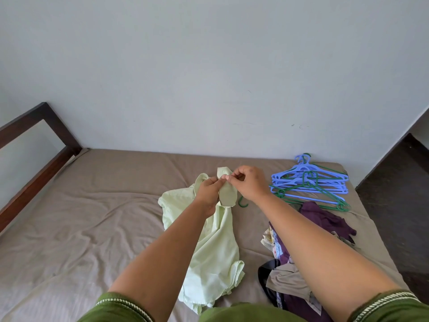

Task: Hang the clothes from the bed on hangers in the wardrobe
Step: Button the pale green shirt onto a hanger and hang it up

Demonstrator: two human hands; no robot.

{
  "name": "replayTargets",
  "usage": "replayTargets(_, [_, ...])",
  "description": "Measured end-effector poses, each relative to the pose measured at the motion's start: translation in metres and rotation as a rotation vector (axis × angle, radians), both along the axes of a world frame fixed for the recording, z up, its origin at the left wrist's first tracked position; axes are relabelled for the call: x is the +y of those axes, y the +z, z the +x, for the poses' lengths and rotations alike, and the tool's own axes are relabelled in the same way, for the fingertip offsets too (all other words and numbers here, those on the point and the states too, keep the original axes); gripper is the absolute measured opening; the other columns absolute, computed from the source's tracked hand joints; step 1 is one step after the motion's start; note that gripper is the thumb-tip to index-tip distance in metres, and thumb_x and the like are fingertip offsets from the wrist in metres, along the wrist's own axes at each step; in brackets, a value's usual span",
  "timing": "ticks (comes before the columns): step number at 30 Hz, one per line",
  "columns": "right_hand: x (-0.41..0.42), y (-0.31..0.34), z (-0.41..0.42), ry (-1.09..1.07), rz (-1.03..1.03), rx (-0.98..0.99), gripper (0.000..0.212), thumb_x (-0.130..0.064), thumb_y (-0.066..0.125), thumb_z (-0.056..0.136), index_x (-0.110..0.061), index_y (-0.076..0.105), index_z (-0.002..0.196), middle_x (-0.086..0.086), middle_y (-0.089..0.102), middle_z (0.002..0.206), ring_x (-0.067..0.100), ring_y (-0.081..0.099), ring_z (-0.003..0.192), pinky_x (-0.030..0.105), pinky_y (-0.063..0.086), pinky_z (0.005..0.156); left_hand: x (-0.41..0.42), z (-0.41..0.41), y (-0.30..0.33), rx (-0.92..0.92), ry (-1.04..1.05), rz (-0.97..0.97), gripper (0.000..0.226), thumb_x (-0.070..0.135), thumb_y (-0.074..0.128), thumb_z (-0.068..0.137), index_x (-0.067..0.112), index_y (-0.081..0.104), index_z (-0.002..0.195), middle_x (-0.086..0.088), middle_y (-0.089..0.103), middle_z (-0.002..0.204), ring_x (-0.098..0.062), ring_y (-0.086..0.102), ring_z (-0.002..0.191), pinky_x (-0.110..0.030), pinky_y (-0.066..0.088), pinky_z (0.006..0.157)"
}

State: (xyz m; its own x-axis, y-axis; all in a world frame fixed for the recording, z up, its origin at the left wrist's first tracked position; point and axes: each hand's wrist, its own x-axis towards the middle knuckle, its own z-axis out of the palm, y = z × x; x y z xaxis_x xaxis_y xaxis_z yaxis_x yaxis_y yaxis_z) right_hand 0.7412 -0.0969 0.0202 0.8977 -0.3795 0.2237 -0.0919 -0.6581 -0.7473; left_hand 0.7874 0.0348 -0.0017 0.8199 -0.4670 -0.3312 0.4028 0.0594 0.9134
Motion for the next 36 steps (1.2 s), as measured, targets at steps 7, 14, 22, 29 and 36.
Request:
replayTargets(7, [0.011,0.0,0.002,0.044,-0.378,0.127,0.03,-0.026,0.054,0.093,0.002,0.061,0.085,0.019,0.064,0.086,0.036,0.06,0.082,0.034,0.033,0.063,-0.012,-0.004,-0.006,0.036,0.126,0.105,0.024,0.024,0.064,0.093,0.01,0.056,0.076,-0.001,0.054,0.066,-0.013,0.051,0.06,-0.025,0.045,0.06])
replayTargets(14, [0.01,-0.018,-0.007,-0.01,-0.229,0.233,0.032,-0.034,0.043,0.1,-0.007,0.048,0.118,0.016,0.053,0.118,0.031,0.056,0.104,0.032,0.036,0.075,-0.009,-0.006,-0.007,-0.162,0.064,0.294,0.018,0.026,0.061,0.095,0.008,0.064,0.093,0.002,0.06,0.075,-0.012,0.055,0.067,-0.021,0.046,0.06])
replayTargets(22, [0.006,-0.058,-0.023,0.253,-0.347,0.504,0.038,-0.025,0.066,0.081,-0.006,0.058,0.113,0.014,0.055,0.114,0.032,0.054,0.108,0.034,0.043,0.085,0.027,-0.02,-0.052,-0.072,-0.214,0.365,0.019,0.026,0.054,0.098,0.013,0.066,0.103,-0.001,0.067,0.097,-0.012,0.06,0.082,-0.021,0.046,0.073])
replayTargets(29, [0.037,-0.14,-0.053,0.383,-0.466,0.963,0.055,-0.024,0.06,0.088,-0.018,0.039,0.138,0.009,0.035,0.136,0.031,0.05,0.116,0.035,0.045,0.087,0.126,-0.035,-0.143,0.077,-0.009,0.885,0.03,0.03,0.061,0.09,0.011,0.065,0.114,-0.01,0.064,0.119,-0.03,0.058,0.11,-0.034,0.048,0.095])
replayTargets(36, [0.116,-0.213,-0.037,0.583,-0.444,0.991,0.059,-0.016,0.056,0.088,-0.02,0.032,0.141,0.01,0.029,0.135,0.033,0.041,0.123,0.042,0.045,0.096,0.195,-0.055,-0.195,0.311,0.125,0.916,0.069,0.028,0.056,0.094,0.009,0.022,0.151,-0.018,0.038,0.149,-0.035,0.042,0.132,-0.041,0.039,0.107])
